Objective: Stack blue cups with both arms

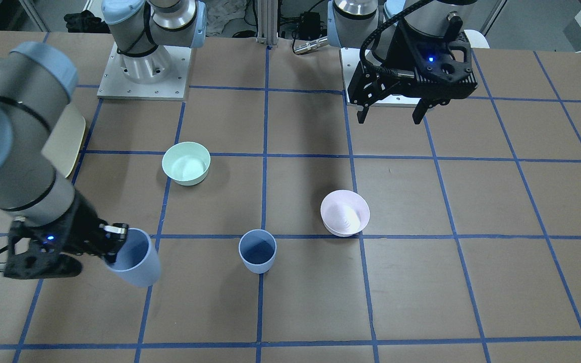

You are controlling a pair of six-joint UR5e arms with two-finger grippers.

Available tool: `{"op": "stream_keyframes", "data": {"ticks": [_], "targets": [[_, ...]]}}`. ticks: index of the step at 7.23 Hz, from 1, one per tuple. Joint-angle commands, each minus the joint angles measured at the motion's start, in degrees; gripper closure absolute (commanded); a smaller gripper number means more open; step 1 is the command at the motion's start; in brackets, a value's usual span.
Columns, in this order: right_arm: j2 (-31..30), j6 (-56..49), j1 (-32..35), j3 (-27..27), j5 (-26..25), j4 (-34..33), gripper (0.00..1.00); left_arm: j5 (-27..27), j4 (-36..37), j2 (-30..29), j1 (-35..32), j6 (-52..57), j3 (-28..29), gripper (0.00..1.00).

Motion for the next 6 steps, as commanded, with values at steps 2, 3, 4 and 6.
{"op": "stream_keyframes", "data": {"ticks": [2, 3, 4, 6], "targets": [[0.24, 11.79, 11.41, 0.41, -0.72, -1.68, 1.00, -0.05, -0.18, 0.02, -0.05, 0.00, -0.03, 0.00], [0.41, 11.55, 11.60, 0.58, -0.64, -1.68, 1.00, 0.03, -0.18, 0.02, -0.05, 0.00, -0.03, 0.00], [0.59, 11.20, 11.69, 0.58, -0.46, -2.02, 1.00, 0.03, -0.18, 0.02, 0.03, 0.00, -0.03, 0.00], [1.29, 11.37, 11.69, 0.67, -0.64, -2.03, 1.00, -0.05, -0.27, 0.02, -0.05, 0.00, 0.06, 0.00]]}}
